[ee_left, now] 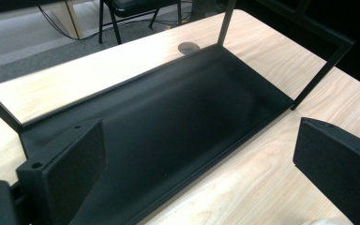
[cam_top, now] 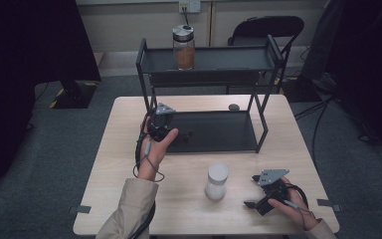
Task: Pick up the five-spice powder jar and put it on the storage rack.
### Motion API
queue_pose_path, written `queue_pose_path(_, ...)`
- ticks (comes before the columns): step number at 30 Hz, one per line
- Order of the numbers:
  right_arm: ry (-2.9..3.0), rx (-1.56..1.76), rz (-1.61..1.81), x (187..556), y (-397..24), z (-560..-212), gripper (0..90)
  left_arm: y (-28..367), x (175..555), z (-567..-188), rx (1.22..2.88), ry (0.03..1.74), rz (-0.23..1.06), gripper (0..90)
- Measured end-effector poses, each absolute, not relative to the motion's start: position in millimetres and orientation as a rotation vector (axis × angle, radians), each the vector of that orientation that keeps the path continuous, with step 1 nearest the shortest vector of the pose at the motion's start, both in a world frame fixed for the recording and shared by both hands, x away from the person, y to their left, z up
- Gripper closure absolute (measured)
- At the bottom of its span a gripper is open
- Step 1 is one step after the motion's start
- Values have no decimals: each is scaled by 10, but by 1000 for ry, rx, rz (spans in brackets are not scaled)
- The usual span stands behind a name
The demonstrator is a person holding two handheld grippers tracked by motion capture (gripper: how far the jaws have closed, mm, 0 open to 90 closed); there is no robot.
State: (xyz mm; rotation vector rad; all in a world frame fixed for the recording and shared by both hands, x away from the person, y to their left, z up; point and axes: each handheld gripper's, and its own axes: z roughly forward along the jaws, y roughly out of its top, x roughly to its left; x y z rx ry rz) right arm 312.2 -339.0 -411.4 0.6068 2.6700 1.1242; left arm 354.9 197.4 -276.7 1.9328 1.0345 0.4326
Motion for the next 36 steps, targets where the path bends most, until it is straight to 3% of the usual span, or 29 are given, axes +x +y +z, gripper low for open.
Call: queue_pose_path(36, 2671, 607, 1123, 3122, -3390, -4113, 0, 2051, 3335, -3403, 1952, 1077, 372, 24)
